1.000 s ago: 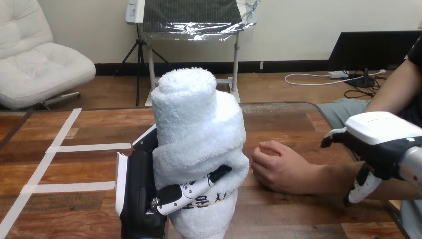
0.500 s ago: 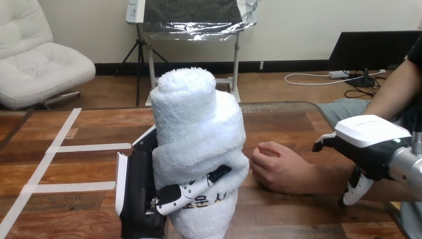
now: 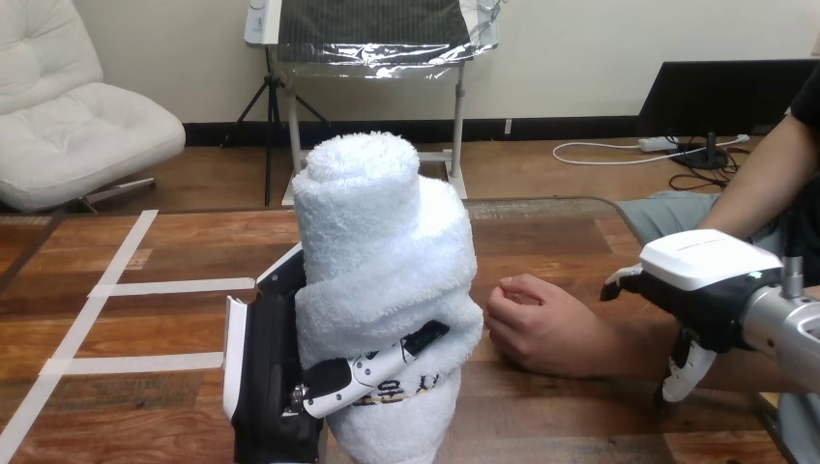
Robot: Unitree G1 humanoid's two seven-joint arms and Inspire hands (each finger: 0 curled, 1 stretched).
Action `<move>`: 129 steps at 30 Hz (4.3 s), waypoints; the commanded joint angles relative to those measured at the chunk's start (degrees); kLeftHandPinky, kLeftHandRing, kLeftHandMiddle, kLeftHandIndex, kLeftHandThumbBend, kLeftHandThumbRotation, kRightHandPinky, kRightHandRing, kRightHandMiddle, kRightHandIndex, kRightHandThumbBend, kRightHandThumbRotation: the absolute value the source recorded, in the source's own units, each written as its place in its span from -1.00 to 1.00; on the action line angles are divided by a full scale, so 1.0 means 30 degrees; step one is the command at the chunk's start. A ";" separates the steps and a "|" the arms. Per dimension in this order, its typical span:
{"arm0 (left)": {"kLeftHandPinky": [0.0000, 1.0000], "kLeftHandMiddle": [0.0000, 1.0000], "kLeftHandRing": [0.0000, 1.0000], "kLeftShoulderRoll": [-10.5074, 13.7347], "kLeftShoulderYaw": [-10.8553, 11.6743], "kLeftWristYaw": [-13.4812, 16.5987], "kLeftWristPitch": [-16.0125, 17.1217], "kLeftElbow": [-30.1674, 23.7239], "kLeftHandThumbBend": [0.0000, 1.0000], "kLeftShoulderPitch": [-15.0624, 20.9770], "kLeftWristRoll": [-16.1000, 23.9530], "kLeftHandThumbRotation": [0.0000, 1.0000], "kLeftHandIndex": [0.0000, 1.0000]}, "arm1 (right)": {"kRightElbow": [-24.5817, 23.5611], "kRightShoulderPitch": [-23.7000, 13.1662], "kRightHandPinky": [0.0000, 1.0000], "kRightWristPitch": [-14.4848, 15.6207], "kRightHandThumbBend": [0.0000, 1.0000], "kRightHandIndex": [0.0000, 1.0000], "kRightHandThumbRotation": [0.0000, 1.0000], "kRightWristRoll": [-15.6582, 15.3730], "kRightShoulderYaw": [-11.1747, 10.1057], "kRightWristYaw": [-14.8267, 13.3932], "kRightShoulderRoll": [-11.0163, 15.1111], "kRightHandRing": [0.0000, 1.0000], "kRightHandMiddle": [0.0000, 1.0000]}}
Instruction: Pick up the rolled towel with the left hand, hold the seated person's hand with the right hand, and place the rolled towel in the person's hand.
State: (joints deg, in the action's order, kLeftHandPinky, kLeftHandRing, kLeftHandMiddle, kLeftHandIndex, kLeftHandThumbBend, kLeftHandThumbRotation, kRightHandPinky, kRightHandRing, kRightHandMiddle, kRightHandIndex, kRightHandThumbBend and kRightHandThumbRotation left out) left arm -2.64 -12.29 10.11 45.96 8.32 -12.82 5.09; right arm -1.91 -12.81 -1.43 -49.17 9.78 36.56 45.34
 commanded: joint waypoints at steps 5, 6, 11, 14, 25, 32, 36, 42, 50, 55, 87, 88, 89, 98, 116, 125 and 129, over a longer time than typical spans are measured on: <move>-0.46 -0.17 -0.31 -0.0798 0.0043 -0.0094 0.0149 -0.1078 0.26 0.0115 -0.0215 -1.00 -0.03 | 0.0501 -0.1877 0.79 0.0274 0.58 0.75 -0.74 -0.0219 0.0425 0.0126 0.0178 0.84 0.83; -0.46 -0.17 -0.31 -0.0799 0.0042 -0.0101 0.0157 -0.1075 0.26 0.0114 -0.0231 -1.00 -0.03 | 0.0534 -0.1901 0.79 0.0289 0.58 0.76 -0.73 -0.0217 0.0455 0.0134 0.0183 0.84 0.84; -0.46 -0.17 -0.31 -0.0778 0.0098 -0.0079 0.0261 -0.1028 0.26 0.0108 -0.0162 -1.00 -0.03 | 0.0840 -0.2142 0.79 0.0623 0.57 0.75 -0.72 -0.0368 0.0707 0.0465 0.0116 0.84 0.85; -0.46 -0.17 -0.31 -0.0793 0.0065 -0.0078 0.0262 -0.1087 0.26 0.0034 -0.0153 -1.00 -0.03 | 0.0903 -0.2237 0.80 0.0915 0.56 0.76 -0.71 -0.0446 0.0808 0.0820 0.0117 0.85 0.86; -0.46 -0.16 -0.31 -0.0817 0.0097 -0.0015 0.0265 -0.1135 0.25 -0.0064 -0.0077 -1.00 -0.03 | 0.1060 -0.2481 0.82 0.2271 0.50 0.79 -0.66 -0.0682 0.1051 0.1637 -0.0043 0.89 0.90; -0.46 -0.16 -0.31 -0.0815 0.0130 0.0022 0.0277 -0.1157 0.25 -0.0079 -0.0021 -1.00 -0.03 | 0.1042 -0.2476 0.81 0.3347 0.47 0.80 -0.64 -0.0855 0.1113 0.1858 -0.0187 0.90 0.91; -0.46 -0.17 -0.31 -0.0812 0.0083 -0.0056 0.0266 -0.1159 0.24 -0.0092 -0.0204 -1.00 -0.03 | 0.1150 -0.2445 0.79 0.3906 0.45 0.80 -0.63 -0.0921 0.1143 0.1777 -0.0316 0.89 0.91; -0.46 -0.17 -0.31 -0.0785 0.0054 -0.0160 0.0221 -0.1192 0.24 -0.0119 -0.0339 -1.00 -0.03 | 0.1293 -0.2486 0.74 0.4952 0.41 0.81 -0.59 -0.1201 0.1335 0.1938 -0.0504 0.87 0.90; -0.46 -0.17 -0.31 -0.0790 0.0071 -0.0164 0.0225 -0.1205 0.23 -0.0150 -0.0271 -1.00 -0.03 | 0.1706 -0.2834 0.67 0.6196 0.34 0.82 -0.51 -0.1463 0.1747 0.2482 -0.0718 0.85 0.90; -0.46 -0.17 -0.31 -0.0807 0.0092 -0.0153 0.0235 -0.1220 0.23 -0.0147 -0.0247 -1.00 -0.03 | 0.2054 -0.3025 0.57 0.6394 0.31 0.82 -0.47 -0.1355 0.1971 0.2433 -0.0746 0.80 0.88; -0.46 -0.17 -0.31 -0.0789 0.0230 -0.0068 0.0214 -0.1612 0.21 -0.0311 -0.0146 -1.00 -0.02 | 0.5232 -0.4631 0.31 0.5123 0.26 0.68 -0.37 -0.0710 0.3603 0.2102 -0.1306 0.51 0.65; -0.46 -0.17 -0.31 -0.0800 0.0245 -0.0033 0.0196 -0.1658 0.21 -0.0336 -0.0086 -1.00 -0.02 | 0.5456 -0.4722 0.30 0.5029 0.26 0.67 -0.37 -0.0732 0.3715 0.2052 -0.1363 0.50 0.64; -0.46 -0.17 -0.31 -0.0802 0.0252 -0.0017 0.0183 -0.1696 0.21 -0.0357 -0.0055 -1.00 -0.03 | 0.5596 -0.4783 0.29 0.4979 0.27 0.66 -0.36 -0.0750 0.3789 0.2027 -0.1399 0.49 0.63; -0.47 -0.17 -0.32 -0.0750 0.0281 0.0006 0.0028 -0.1989 0.20 -0.0522 -0.0011 -1.00 -0.03 | 0.7142 -0.5523 0.26 0.4476 0.29 0.66 -0.25 -0.1016 0.4682 0.2106 -0.1724 0.51 0.65; -0.46 -0.17 -0.32 -0.0791 0.0327 0.0019 -0.0331 -0.2526 0.21 -0.0890 -0.0059 -1.00 -0.04 | 0.9107 -0.6547 0.32 0.3681 0.32 0.73 -0.11 -0.1594 0.6292 0.2211 -0.2303 0.59 0.72; -0.47 -0.18 -0.32 -0.0769 0.0287 -0.0040 -0.0389 -0.2629 0.20 -0.0922 -0.0150 -1.00 -0.04 | 0.9908 -0.6900 0.29 0.3539 0.35 0.73 -0.10 -0.1722 0.6863 0.2076 -0.2654 0.57 0.71; -0.47 -0.18 -0.32 -0.0783 0.0266 -0.0055 -0.0407 -0.2686 0.20 -0.0927 -0.0192 -1.00 -0.04 | 0.9983 -0.6918 0.29 0.3576 0.35 0.74 -0.11 -0.1703 0.7010 0.1965 -0.2747 0.57 0.72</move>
State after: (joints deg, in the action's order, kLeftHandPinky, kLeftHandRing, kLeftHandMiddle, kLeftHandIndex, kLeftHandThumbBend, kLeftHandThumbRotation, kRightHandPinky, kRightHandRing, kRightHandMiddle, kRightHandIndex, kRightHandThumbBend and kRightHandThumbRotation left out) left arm -2.63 -10.83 10.08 44.55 4.02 -13.49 4.95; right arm 26.05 -32.50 9.84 -54.19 29.20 42.75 39.47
